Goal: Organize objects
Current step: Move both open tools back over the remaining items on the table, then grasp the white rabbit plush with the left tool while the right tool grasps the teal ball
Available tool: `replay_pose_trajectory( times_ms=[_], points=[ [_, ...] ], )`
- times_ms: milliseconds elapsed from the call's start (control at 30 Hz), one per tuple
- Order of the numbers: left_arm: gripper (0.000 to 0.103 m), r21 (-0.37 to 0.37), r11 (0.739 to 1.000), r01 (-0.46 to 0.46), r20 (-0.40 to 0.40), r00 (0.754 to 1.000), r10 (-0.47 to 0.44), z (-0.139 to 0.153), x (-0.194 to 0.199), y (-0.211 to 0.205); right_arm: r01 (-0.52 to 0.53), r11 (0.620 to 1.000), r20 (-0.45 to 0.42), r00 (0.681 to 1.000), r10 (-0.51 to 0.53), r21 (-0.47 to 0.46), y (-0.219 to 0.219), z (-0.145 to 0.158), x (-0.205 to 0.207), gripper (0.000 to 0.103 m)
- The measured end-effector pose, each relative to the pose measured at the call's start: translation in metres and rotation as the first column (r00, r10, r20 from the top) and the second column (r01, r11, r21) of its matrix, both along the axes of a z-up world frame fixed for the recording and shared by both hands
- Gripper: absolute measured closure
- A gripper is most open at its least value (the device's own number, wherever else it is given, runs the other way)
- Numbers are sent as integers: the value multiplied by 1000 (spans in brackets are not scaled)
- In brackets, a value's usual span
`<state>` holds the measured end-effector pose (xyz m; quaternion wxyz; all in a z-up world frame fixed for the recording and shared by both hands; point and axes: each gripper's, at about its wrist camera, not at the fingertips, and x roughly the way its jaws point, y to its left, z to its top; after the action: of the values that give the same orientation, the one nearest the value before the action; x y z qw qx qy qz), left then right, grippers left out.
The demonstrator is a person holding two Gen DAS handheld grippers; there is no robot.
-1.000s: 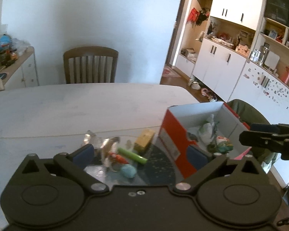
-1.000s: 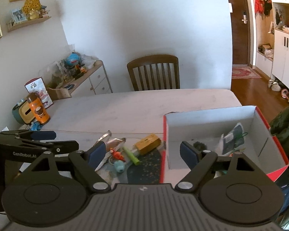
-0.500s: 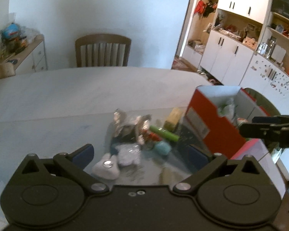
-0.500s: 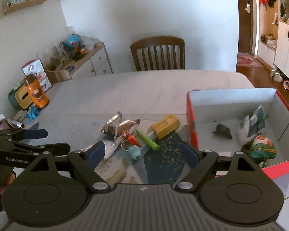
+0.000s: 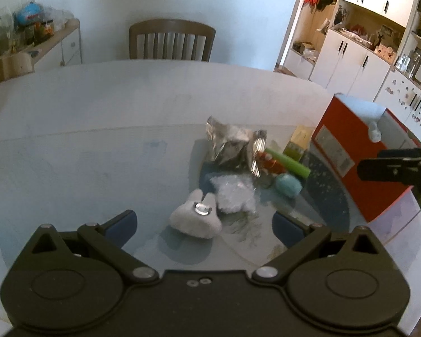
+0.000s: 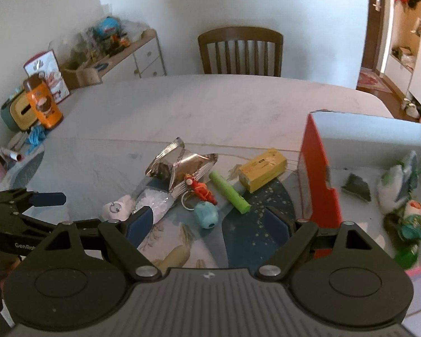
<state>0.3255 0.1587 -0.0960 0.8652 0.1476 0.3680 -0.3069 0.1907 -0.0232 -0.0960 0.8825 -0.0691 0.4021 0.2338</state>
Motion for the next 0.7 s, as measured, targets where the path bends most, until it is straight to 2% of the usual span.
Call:
replay_pose_trajectory(
  times_ms=[367, 700],
  points=[
    [1, 59, 998, 33, 37, 999, -35, -27, 11, -4, -37, 996, -59, 998, 32, -79, 23, -46, 30, 17],
    [9, 91, 994, 61, 68, 995, -68, -39, 15, -9, -71, 989, -88, 994, 60, -128, 34, -67, 47, 17]
  ],
)
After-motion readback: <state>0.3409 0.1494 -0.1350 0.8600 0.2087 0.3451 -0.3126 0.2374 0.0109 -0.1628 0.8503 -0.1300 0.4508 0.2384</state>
